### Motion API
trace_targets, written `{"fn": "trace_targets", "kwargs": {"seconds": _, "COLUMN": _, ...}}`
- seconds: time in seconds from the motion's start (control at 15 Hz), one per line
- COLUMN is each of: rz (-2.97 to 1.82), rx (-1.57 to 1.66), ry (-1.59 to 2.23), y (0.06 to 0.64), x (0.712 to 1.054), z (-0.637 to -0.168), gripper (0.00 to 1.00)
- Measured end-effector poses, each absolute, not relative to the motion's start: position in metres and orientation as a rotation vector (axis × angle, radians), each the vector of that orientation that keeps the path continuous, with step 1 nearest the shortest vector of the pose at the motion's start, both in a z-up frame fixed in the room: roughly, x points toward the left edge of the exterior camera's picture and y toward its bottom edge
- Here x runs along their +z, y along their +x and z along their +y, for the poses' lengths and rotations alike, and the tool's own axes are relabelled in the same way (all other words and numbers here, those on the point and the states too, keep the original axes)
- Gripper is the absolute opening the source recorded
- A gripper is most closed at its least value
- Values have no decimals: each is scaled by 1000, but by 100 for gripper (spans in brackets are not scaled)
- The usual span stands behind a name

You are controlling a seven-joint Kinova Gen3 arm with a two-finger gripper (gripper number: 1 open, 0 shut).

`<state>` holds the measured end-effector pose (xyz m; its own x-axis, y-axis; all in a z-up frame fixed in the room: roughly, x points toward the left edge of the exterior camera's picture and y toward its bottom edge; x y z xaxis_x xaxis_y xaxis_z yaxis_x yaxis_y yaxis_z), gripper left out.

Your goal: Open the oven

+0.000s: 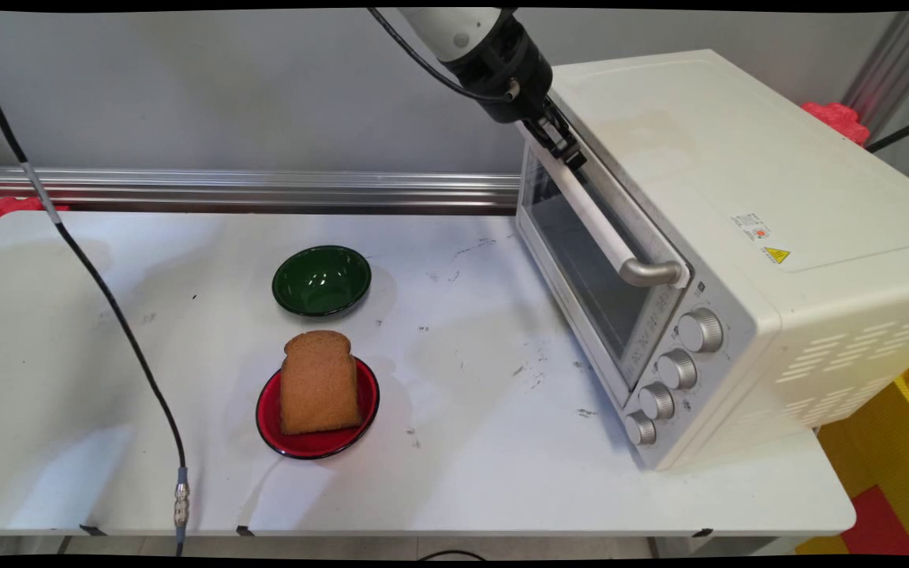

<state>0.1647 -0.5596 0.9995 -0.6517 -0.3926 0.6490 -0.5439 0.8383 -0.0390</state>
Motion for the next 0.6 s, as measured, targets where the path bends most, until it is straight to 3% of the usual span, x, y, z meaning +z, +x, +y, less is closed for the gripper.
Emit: {"fn": "trace_targets", "kwargs": {"seconds": 0.6, "rz": -2382, "rx": 289, "ry": 696, "y": 178, "x": 992, "z": -550, "gripper": 0}}
